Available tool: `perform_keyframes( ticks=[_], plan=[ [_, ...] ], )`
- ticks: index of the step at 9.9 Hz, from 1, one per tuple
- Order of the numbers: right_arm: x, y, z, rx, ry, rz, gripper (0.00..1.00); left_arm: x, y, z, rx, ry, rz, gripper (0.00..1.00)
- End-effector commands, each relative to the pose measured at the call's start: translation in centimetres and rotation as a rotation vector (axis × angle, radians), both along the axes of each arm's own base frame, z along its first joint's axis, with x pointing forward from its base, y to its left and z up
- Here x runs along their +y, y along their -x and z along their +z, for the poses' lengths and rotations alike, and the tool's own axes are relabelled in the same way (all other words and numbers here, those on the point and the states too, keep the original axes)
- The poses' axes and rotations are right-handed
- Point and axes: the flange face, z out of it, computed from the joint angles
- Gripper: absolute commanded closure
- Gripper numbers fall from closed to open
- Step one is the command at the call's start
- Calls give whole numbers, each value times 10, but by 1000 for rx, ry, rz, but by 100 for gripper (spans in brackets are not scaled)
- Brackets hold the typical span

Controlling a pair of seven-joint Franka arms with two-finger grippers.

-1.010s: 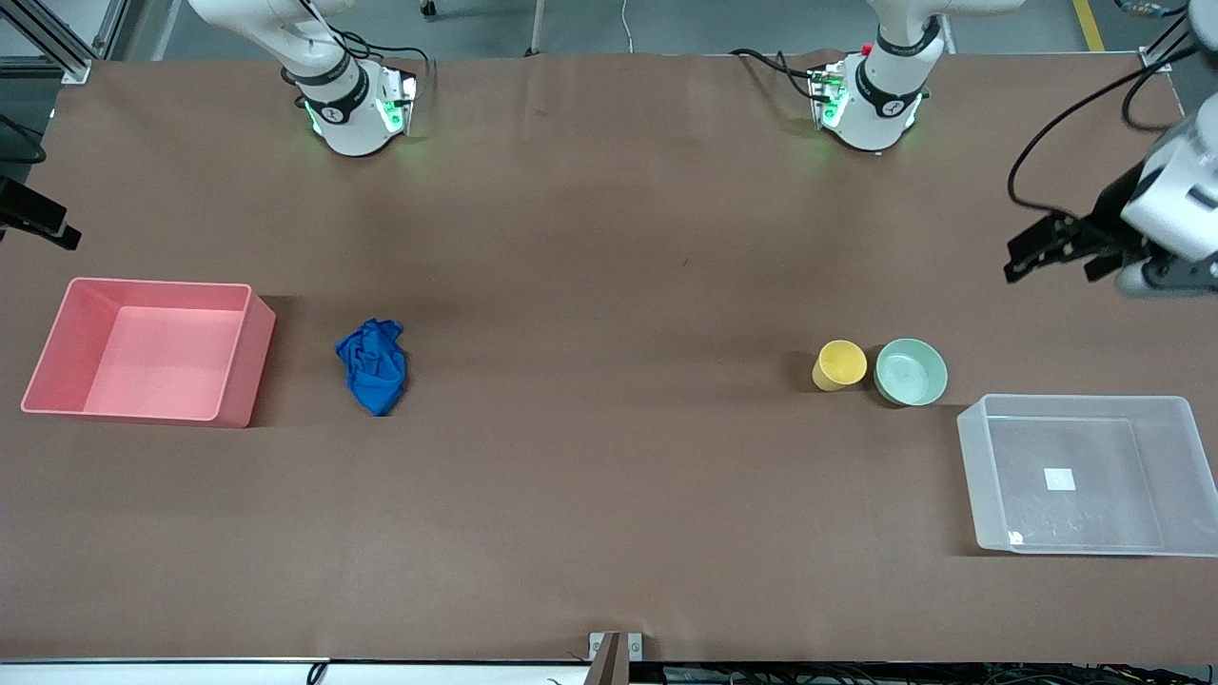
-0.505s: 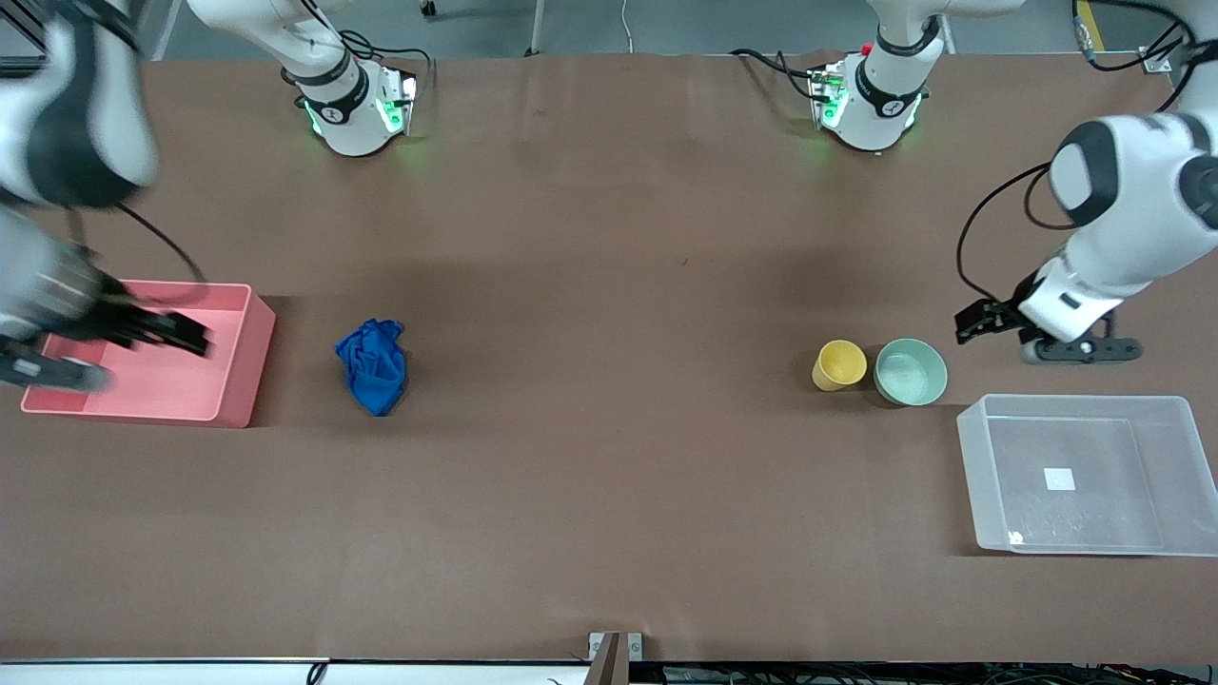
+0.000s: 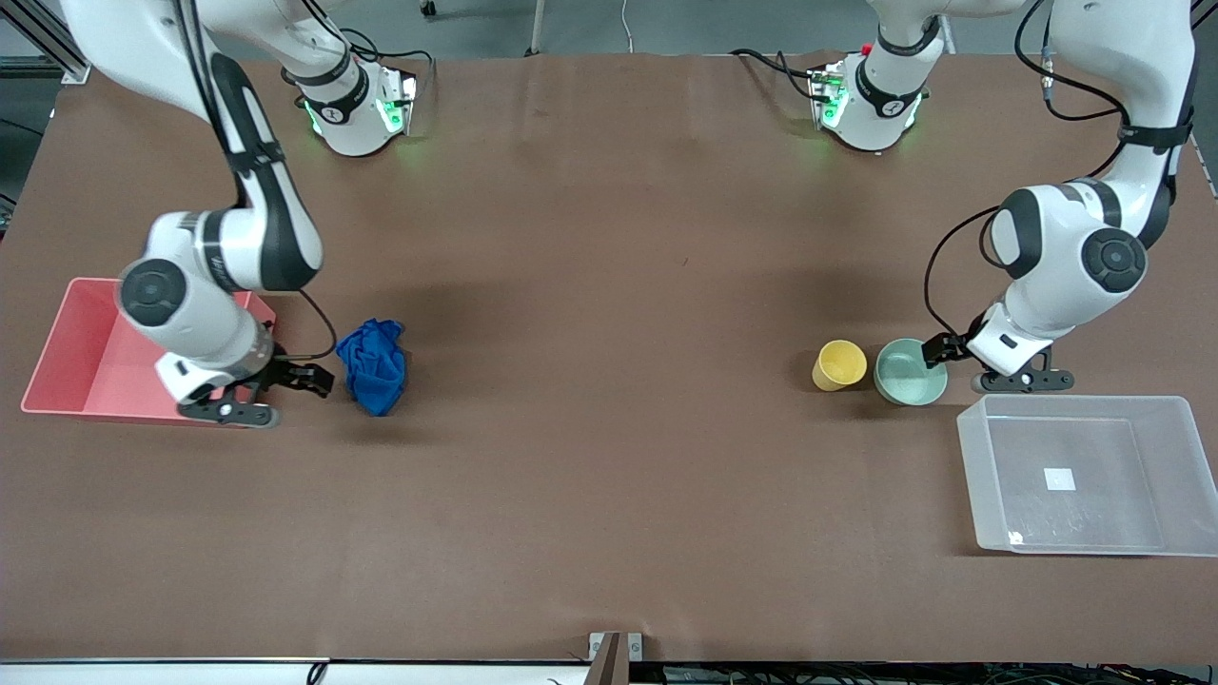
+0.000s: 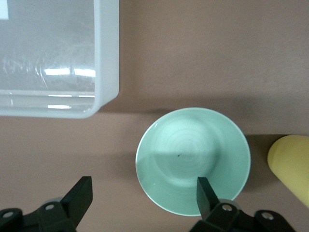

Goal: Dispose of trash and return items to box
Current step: 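Grasp the blue cloth with the right gripper while the left gripper grasps the bowl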

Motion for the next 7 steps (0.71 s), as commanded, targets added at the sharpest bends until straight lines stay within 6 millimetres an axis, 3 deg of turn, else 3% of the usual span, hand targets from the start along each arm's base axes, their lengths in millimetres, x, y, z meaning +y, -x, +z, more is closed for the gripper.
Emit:
perform_keyframes(
  ticks=[1,2,3,5,6,7],
  plan=[
    [26,19,-25,-1,0,50,0,7,13,-40,24,17,51,5],
    [32,23,-35,0,1,64,0,6,13,-49,23,24,68,9],
    [38,28,-41,2,-4,75,0,7,14,-56,32,24,72,22],
    [36,40,-62,-23,-2,86,0,9,17,-65,47,21,75,70],
    [44,45,-67,-18,-7,103,0,9,16,-64,45,21,71,91],
    [44,46,-70,-15,-8,102,0,9,17,-65,48,21,61,100]
  ],
)
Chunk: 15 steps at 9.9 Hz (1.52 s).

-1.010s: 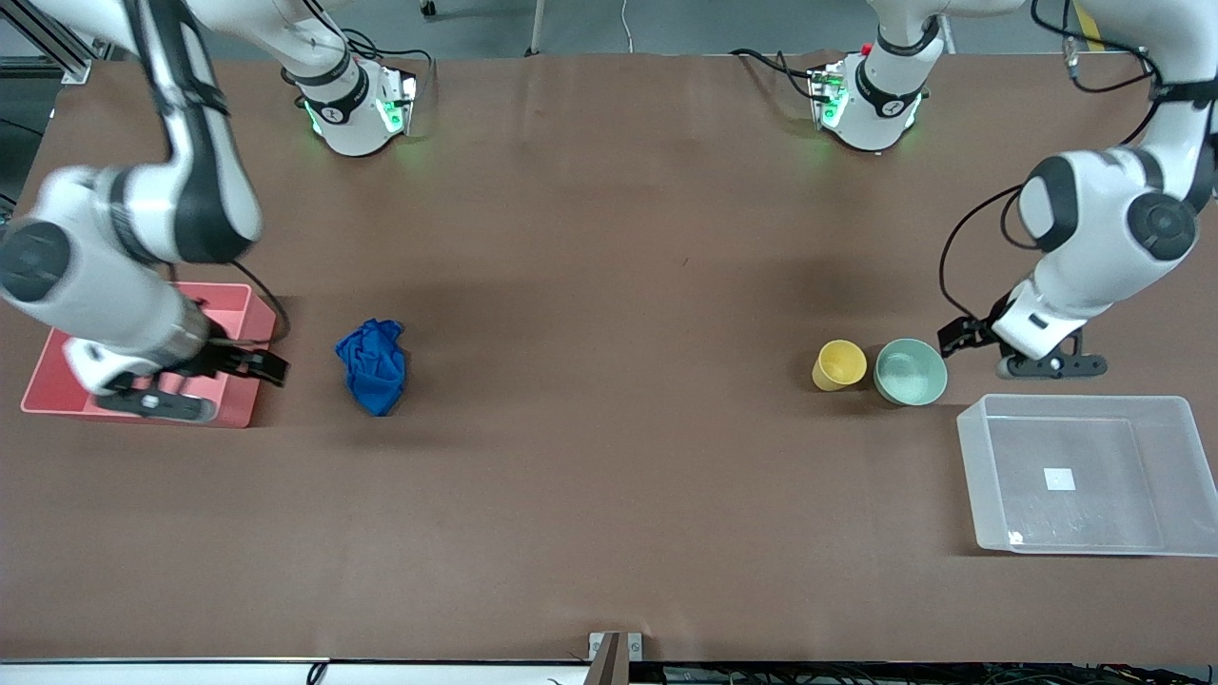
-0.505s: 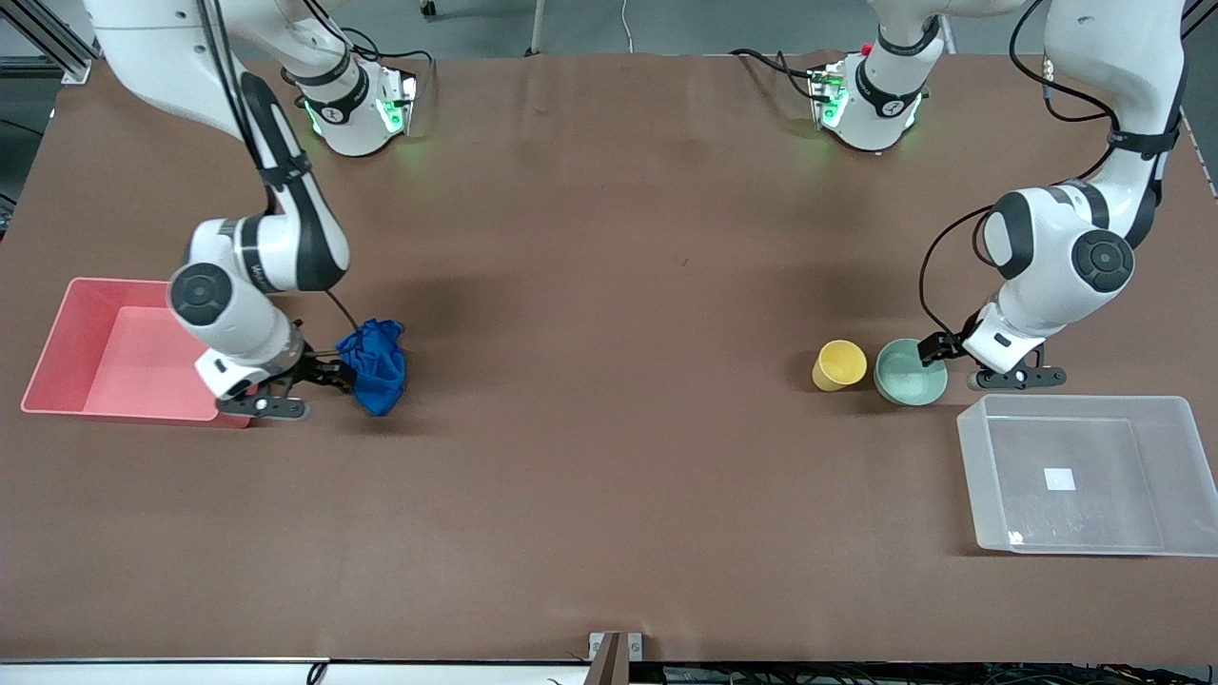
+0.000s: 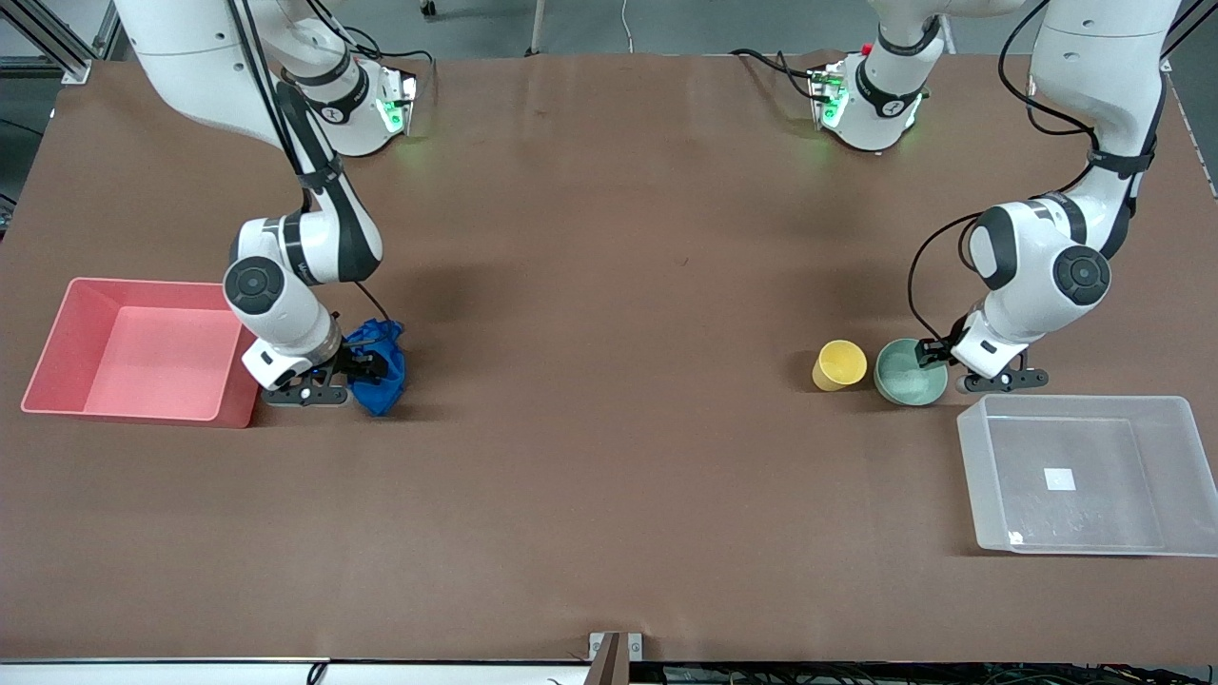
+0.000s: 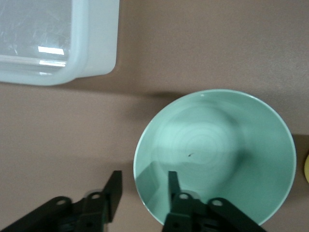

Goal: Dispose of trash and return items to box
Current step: 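Carry the cloth into the pink bin while the left gripper places the bowl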

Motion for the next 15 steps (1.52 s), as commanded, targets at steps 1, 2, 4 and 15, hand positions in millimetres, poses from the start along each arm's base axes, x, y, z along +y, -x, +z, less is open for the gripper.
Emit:
perform_keyframes(
  ticks=[1,2,4,15],
  plan=[
    [3,7,-7,-13,-12,2,17,2,3,-11,5,3,-2,100],
    [8,10,-14,0,-18,0,47,1,1,0,-7,8,-4,100],
    [9,12,-15,4,-33,-24,98,4,-6,56,-71,28,2,100],
    [-69,-56,223,185,-126,-67,99,187,-166,86,-80,-77,-35,100]
  ],
)
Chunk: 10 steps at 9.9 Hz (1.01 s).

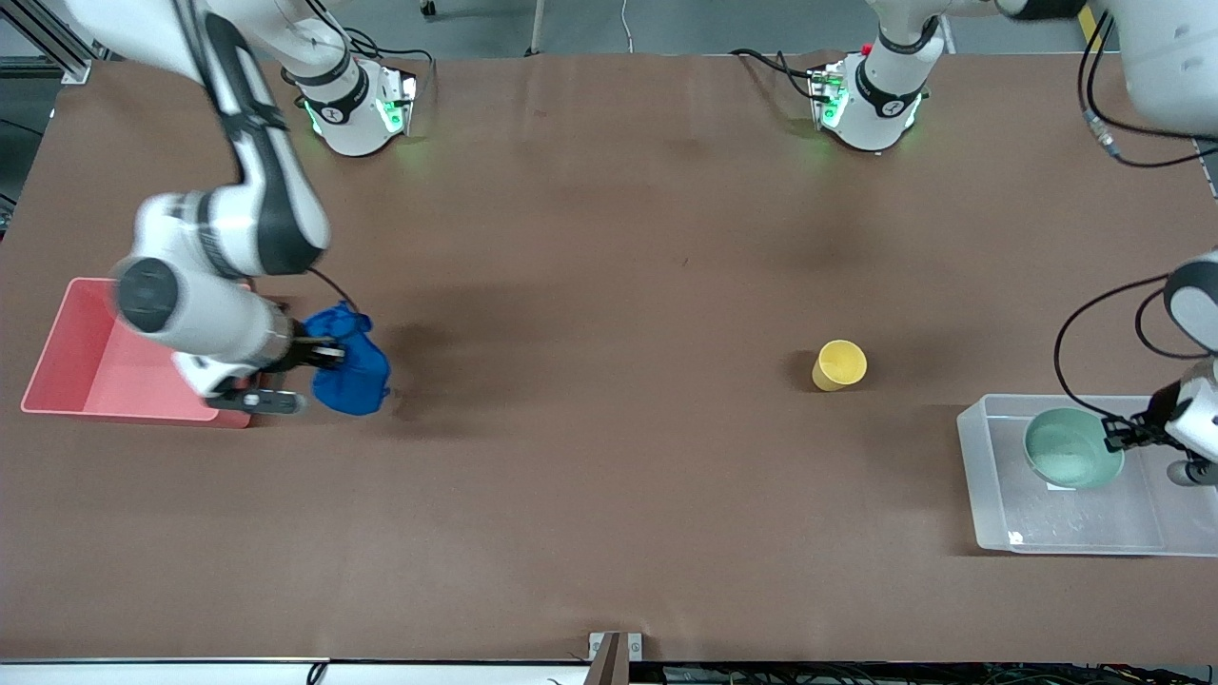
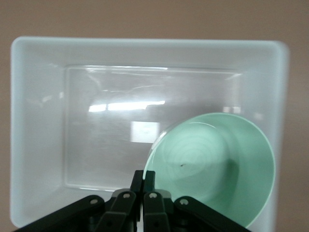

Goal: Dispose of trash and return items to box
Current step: 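Carry the cloth into the pink bin while the left gripper places the bowl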

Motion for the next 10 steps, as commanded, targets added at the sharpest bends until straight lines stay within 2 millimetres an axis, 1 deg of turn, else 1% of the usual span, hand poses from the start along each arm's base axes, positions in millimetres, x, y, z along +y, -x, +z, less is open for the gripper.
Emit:
perform_keyframes(
  ticks=[1,2,3,4,5,6,7,8,9,10],
  plan=[
    [-93,1,36,-13,-23,70,99,46,2,-63,63,15,56,99],
    [-142,6,33,-10,-15,97,99,51,5,-89,81,29,75,98],
    [-185,13,31,-12,-20,104,99,58,7,-100,75,26,93,95],
    [-222,21,31,-16,-27,140,99,55,5,-102,56,39,113,73],
    [-255,30,28,-15,-21,169,99,48,2,-97,51,36,99,16],
    [-280,41,18,-21,-22,184,99,41,-4,-80,26,36,90,0],
    [-299,50,-7,-39,-15,201,99,30,-10,-45,-20,41,74,0],
    [-308,53,-42,-51,0,210,99,21,-12,-17,-47,52,54,0],
    [-312,53,-70,-66,19,215,98,0,-9,5,-19,85,11,0],
    [-310,49,-91,-62,26,223,93,-33,3,19,31,106,-37,0]
  ],
)
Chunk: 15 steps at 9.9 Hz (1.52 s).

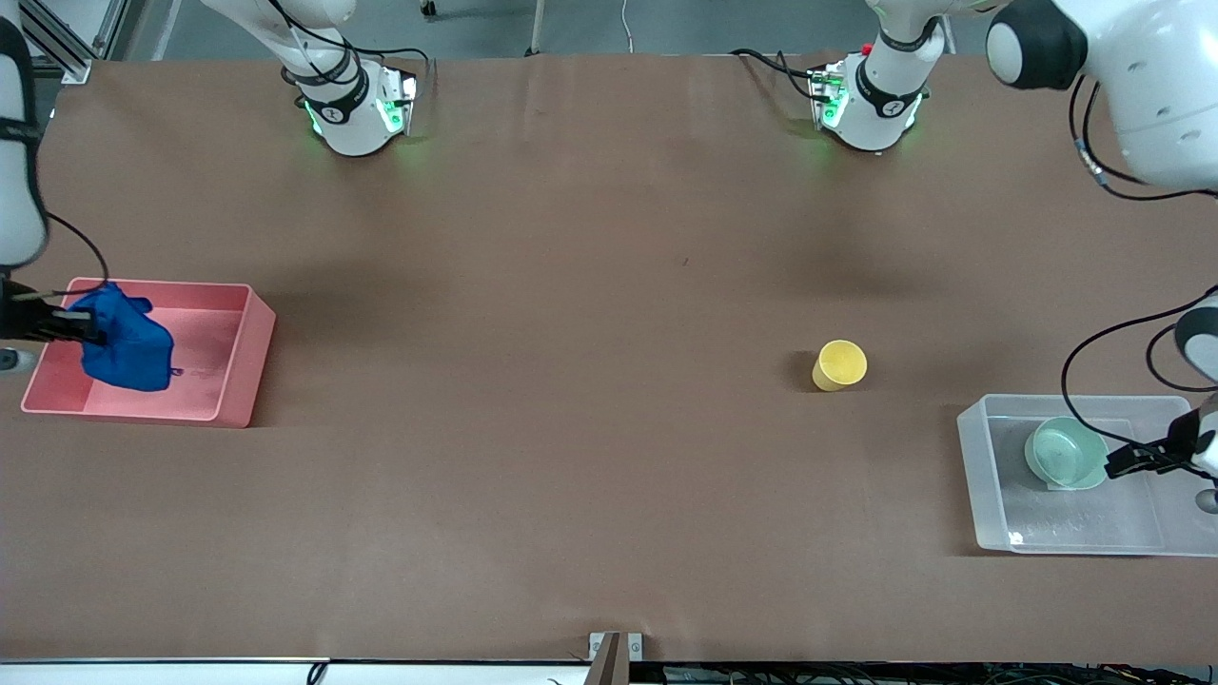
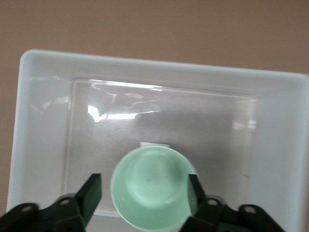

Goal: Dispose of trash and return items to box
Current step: 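Release the cloth in the bin while the left gripper reaches the yellow cup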

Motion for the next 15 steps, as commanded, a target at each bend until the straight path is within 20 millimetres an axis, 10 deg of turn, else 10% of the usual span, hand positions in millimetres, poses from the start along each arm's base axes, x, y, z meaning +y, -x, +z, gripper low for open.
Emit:
perform_keyframes(
  ticks=[1,2,5,9,13,15],
  plan=[
    [9,-7,-31,8,13,35,46,-54,33,17,75,57,-61,0],
    [13,-10,-30,6,11,39,0,-76,51,13,101,96,-74,0],
    [35,-21,2,-29,15,53,0,-144,87,-8,161,160,-165,0],
    [136,-34,77,-68,18,-55,0,-253,115,-81,216,193,-316,0],
    [185,-39,190,-41,22,-258,0,-275,120,-127,258,143,-370,9],
    [194,-34,271,-50,20,-269,0,-292,123,-142,268,142,-332,60]
  ],
)
